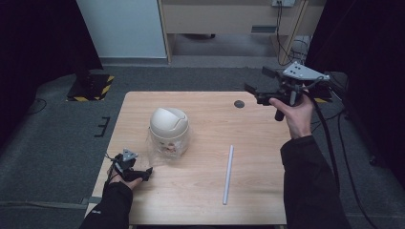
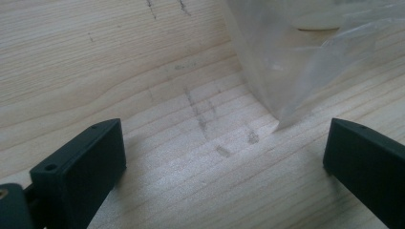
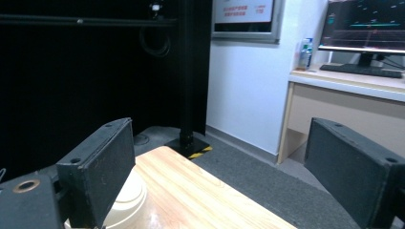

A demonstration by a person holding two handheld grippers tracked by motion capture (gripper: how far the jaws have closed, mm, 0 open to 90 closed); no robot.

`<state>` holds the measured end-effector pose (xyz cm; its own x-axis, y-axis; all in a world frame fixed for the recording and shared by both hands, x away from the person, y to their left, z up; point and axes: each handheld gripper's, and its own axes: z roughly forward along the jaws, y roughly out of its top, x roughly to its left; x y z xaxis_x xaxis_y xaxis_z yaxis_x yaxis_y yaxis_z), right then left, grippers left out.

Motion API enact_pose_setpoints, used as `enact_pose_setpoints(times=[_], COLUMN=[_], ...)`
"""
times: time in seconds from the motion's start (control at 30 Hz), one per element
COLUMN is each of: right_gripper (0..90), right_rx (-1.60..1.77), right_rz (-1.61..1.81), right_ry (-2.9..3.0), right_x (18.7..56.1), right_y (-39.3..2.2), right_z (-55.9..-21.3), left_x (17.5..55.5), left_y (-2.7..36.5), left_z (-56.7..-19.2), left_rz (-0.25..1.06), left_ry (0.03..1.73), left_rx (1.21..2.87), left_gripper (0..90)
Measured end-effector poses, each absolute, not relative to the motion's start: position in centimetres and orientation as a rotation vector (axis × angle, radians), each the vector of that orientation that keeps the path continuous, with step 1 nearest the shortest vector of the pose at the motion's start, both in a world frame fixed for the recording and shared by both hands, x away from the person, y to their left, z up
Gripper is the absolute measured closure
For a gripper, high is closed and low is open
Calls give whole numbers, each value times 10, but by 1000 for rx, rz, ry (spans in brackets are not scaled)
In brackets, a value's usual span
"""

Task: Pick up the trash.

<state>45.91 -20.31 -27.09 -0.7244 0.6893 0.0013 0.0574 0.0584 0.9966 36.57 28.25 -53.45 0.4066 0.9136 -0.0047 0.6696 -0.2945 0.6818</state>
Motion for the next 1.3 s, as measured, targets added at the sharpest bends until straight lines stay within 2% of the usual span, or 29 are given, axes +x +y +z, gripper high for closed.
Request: enact_pose_setpoints(times=[0.73,1.3], right_gripper=[110,146], right_rx=[641,557], right_rz=[1713,1689], right_ry=[2097,2312], right_x=[495,505], right_y=[-97,-42], right_z=[-298,-345], left_x=[365,366], left_y=[283,284], left_z=[-535,-534], left_rz=[521,509], left_ry=[1335,1342], left_rx=[2060,2055], left_gripper=[0,4])
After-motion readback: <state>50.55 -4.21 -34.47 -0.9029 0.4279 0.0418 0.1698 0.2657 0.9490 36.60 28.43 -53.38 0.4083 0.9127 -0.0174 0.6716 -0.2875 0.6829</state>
